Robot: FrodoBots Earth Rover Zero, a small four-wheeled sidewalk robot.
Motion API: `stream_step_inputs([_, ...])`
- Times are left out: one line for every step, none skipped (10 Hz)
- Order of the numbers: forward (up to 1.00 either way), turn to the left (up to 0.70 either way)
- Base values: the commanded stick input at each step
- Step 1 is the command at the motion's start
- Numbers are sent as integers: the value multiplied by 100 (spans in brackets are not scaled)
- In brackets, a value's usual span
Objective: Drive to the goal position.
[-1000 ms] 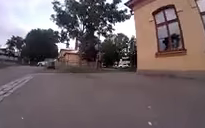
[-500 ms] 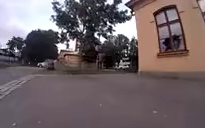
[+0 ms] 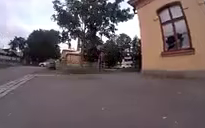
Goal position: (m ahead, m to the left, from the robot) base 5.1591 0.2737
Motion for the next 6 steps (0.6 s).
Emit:
stream_step_inputs([45,27])
stream_step_inputs([45,23])
stream_step_inputs([45,15])
stream_step_inputs([45,7])
stream_step_inputs([45,0])
stream_step_inputs([45,0])
